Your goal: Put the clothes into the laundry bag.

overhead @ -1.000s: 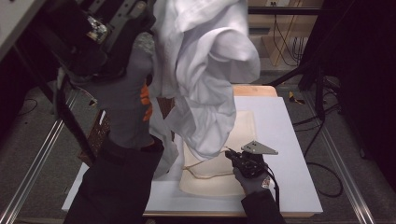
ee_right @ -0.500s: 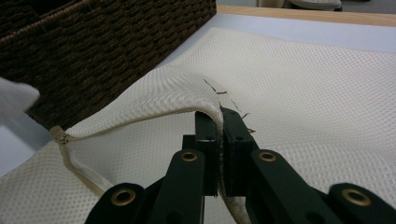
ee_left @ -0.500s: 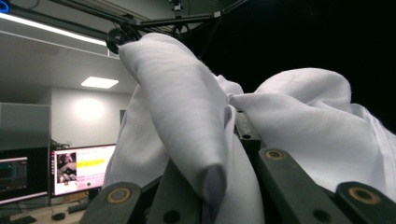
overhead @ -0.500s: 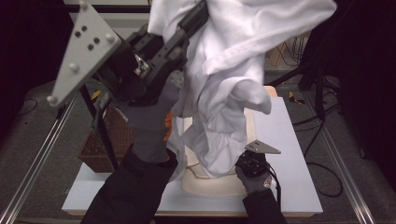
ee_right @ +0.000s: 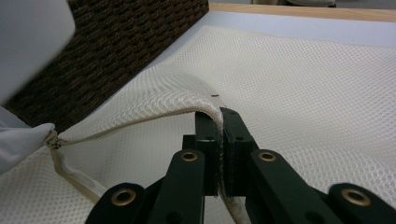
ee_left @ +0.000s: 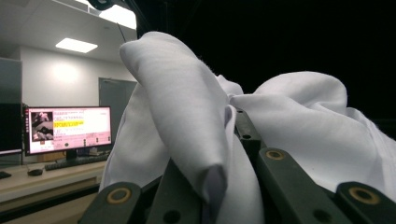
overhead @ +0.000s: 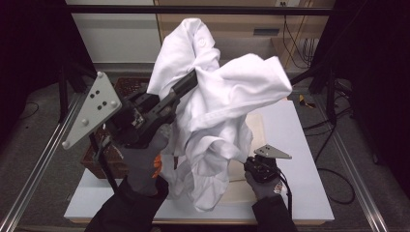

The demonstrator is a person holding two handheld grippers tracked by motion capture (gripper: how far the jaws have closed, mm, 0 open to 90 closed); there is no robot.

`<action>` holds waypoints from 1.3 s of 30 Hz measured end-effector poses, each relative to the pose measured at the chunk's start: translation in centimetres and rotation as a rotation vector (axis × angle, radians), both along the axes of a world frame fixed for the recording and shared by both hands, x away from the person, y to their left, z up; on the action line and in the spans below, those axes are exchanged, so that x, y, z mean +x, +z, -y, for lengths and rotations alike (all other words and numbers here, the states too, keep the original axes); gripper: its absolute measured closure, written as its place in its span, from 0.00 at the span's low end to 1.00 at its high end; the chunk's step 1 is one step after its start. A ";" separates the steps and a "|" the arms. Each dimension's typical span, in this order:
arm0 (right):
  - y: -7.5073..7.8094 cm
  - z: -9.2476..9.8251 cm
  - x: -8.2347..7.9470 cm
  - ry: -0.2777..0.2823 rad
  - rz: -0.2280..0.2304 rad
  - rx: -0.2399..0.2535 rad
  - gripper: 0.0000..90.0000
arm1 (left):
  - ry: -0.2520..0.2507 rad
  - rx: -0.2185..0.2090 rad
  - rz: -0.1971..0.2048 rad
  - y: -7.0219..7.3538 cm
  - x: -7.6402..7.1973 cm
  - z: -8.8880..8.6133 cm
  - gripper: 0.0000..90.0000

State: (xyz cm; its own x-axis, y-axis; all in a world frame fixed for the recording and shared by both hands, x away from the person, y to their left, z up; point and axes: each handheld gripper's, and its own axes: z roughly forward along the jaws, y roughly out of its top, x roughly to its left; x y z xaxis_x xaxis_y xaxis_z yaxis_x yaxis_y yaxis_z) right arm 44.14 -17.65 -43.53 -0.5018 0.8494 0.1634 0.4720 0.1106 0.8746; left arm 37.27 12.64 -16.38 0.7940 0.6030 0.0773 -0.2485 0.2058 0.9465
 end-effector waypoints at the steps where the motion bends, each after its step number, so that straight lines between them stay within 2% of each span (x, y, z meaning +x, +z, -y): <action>1: 0.0 0.0 0.0 -0.001 0.001 -0.002 0.97 | -0.001 0.014 -0.005 -0.4 -0.1 -0.1 0.92; 6: 0.1 0.1 0.0 -0.005 0.004 0.001 0.97 | -0.014 0.060 -0.032 -2.2 -0.5 -0.6 0.92; 7: 0.0 0.2 0.0 -0.005 0.004 0.000 0.97 | -0.012 0.080 -0.035 -2.6 -0.5 -0.7 0.92; 14: 0.0 0.2 0.1 -0.007 0.004 0.002 0.97 | -0.008 0.148 -0.074 -4.9 -0.2 -1.3 0.92; 23: 0.1 0.3 0.1 -0.009 0.003 0.009 0.97 | -0.029 0.185 -0.129 -8.1 -0.6 -2.5 0.92; 32: 0.2 0.2 0.1 -0.010 0.002 0.011 0.97 | -0.035 0.258 -0.200 -11.6 -1.0 -2.8 0.92; 39: 0.2 0.2 0.1 -0.006 0.003 0.012 0.97 | -0.043 0.314 -0.251 -13.8 -0.8 -2.3 0.92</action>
State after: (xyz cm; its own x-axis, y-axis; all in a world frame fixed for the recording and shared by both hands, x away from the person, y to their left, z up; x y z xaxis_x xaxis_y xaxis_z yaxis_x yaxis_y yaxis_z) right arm 44.22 -17.87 -43.30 -0.4969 0.8506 0.1721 0.4702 0.0971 0.8772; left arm 36.43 14.94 -30.18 0.8357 0.5465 0.0534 0.0005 -0.0980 0.9952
